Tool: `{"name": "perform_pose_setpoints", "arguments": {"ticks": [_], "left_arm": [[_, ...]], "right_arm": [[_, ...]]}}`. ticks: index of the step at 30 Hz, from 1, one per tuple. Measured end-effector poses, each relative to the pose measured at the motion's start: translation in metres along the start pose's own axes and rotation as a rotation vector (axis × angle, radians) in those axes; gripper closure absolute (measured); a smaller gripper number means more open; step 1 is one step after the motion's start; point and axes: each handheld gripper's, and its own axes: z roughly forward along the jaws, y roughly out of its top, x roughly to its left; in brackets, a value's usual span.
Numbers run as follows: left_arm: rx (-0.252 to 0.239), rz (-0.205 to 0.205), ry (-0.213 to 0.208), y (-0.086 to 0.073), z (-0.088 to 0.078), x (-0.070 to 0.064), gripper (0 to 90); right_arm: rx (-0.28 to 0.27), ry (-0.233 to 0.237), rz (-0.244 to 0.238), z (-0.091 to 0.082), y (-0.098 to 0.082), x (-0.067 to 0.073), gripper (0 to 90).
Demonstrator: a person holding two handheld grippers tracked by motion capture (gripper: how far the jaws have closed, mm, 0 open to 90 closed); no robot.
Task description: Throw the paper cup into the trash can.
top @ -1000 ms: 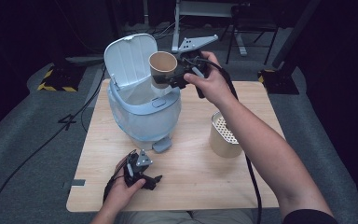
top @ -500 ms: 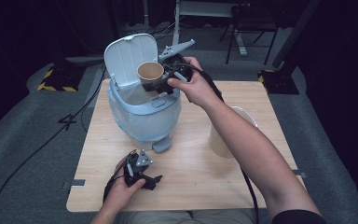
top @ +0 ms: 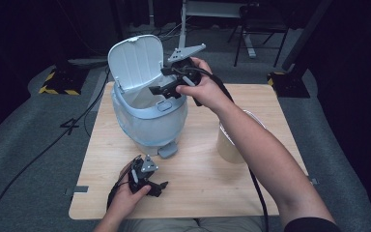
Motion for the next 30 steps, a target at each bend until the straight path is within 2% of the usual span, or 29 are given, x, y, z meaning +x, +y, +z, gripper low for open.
{"name": "perform_pose_setpoints", "arguments": {"ticks": [5, 11, 17, 19, 26, 30], "left_arm": [[0.002, -0.009, 0.0, -0.001, -0.001, 0.0, 5.2], [-0.001, -0.005, 0.004, -0.001, -0.001, 0.001, 5.2], [0.0, -0.009, 0.005, -0.002, -0.002, 0.002, 5.2], [-0.002, -0.009, 0.008, -0.002, -0.002, 0.002, 5.2], [-0.001, -0.013, 0.008, -0.002, -0.002, 0.001, 5.2], [-0.001, -0.016, 0.01, -0.003, -0.002, 0.001, 5.2]], "right_arm": [[-0.019, 0.005, -0.008, -0.028, -0.002, -0.001, 15.6], [-0.015, -0.025, -0.016, -0.064, -0.013, -0.005, 15.7], [-0.022, -0.069, 0.005, -0.101, -0.028, -0.004, 16.0], [-0.008, -0.087, 0.011, -0.112, -0.035, -0.003, 16.3], [-0.012, -0.117, 0.047, -0.158, -0.066, 0.004, 19.5], [0.032, -0.167, 0.051, -0.183, -0.089, 0.006, 18.5]]}}
